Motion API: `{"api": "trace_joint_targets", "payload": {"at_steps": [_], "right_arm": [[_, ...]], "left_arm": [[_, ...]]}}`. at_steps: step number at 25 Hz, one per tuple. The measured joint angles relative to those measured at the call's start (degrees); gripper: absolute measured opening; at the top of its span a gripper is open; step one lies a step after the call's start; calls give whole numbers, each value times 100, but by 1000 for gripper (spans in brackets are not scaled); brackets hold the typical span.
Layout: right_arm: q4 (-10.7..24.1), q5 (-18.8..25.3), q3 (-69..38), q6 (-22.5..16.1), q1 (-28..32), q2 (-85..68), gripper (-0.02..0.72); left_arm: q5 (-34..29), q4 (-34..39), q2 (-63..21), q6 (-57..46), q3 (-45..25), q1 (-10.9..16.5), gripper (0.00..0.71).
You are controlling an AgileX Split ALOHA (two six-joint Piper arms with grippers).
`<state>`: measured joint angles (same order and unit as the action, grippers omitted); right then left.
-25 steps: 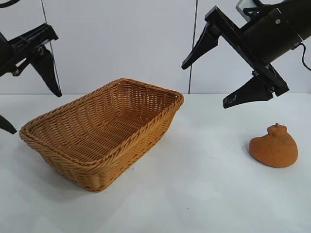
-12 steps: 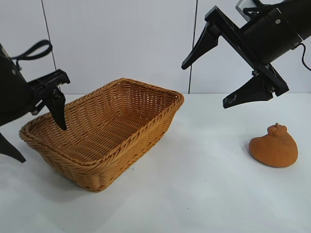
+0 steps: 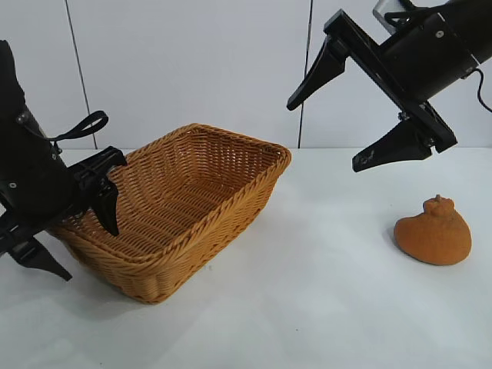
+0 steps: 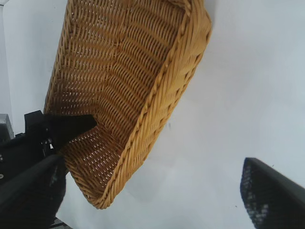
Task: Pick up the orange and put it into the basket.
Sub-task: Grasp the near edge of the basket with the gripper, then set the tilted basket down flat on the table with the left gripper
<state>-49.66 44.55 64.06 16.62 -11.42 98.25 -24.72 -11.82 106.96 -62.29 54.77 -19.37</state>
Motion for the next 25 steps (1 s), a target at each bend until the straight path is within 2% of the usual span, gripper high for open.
{"api": "trace_joint_targets", "payload": {"at_steps": [3,6,12,15,20,25], "right_arm": [[0,7,0,0,0,0,684],[0,14,0,0,0,0,684],[35,18,0,0,0,0,684],[46,18,0,0,0,0,684],[52,45,0,0,0,0,684],[87,91,0,0,0,0,684]], "left_arm": [[-225,-30,6,39,103,20,88],[-745,-50,10,388,514,138,88],[-1653,-201,39,1678,1637,640,88],[-2054,-206,237,2212,2185,793,88],[-2860,-262,780,3343,2985,807,88],[-3314,-440,1029,4480,3465,781,88]]}}
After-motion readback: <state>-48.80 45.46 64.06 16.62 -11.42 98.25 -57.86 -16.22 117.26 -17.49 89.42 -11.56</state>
